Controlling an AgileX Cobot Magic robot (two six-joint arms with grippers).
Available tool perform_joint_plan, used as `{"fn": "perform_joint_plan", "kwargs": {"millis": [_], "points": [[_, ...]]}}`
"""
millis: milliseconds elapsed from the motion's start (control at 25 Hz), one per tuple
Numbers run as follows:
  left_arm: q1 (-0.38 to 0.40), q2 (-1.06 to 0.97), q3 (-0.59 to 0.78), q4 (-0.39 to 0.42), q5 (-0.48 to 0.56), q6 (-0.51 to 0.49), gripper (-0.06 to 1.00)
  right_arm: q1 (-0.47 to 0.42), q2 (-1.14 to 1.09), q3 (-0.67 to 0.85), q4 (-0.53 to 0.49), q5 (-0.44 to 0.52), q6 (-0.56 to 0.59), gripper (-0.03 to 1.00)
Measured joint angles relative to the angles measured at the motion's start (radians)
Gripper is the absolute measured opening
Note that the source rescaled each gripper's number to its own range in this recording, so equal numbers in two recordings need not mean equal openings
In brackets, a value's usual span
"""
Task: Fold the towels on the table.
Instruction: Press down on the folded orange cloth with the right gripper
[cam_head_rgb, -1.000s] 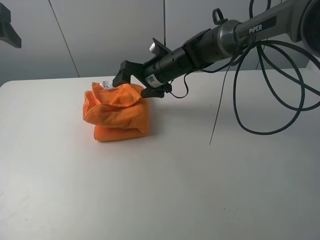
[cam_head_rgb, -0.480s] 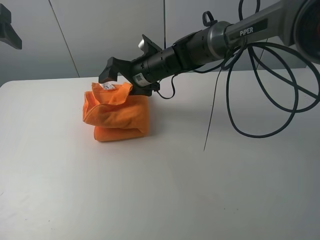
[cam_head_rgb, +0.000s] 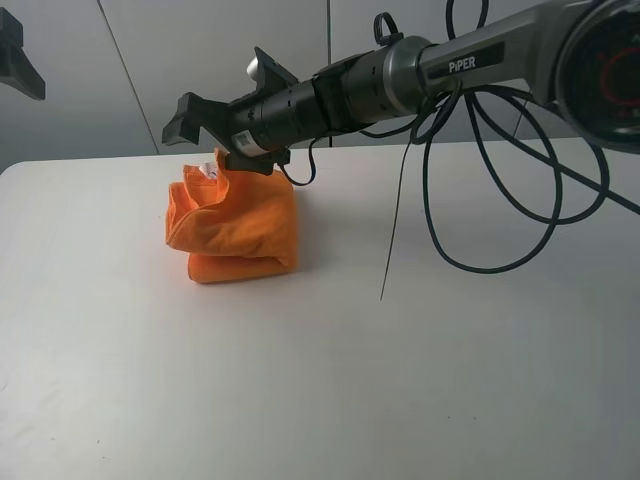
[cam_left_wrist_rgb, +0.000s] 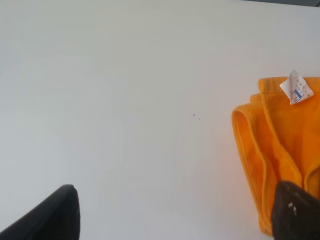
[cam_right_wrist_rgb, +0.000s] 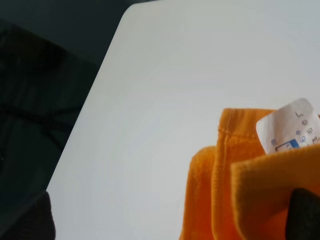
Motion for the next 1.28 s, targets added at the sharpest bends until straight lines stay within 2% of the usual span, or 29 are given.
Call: {"fn": "perform_joint_plan", "kwargs": {"millis": [240,520,840,1280], "points": [[0.000,0.000,0.000,-0.002,0.018,0.005,1.00,0.018,0.079,-0.020,0.027,-0.006,0.020,1.00],[0.000,0.000,0.000,-0.002,0.018,0.005,1.00,0.080,0.083,-0.066,0.027,0.004,0.014,1.00],[0.000,0.000,0.000,-0.002,0.040,0.007,1.00,0.100,0.083,-0.069,-0.057,-0.042,0.044,1.00],[0.000,0.000,0.000,-0.002,0.040,0.007,1.00,0.100,0.147,-0.055,-0.078,-0.028,0.066,1.00]]}}
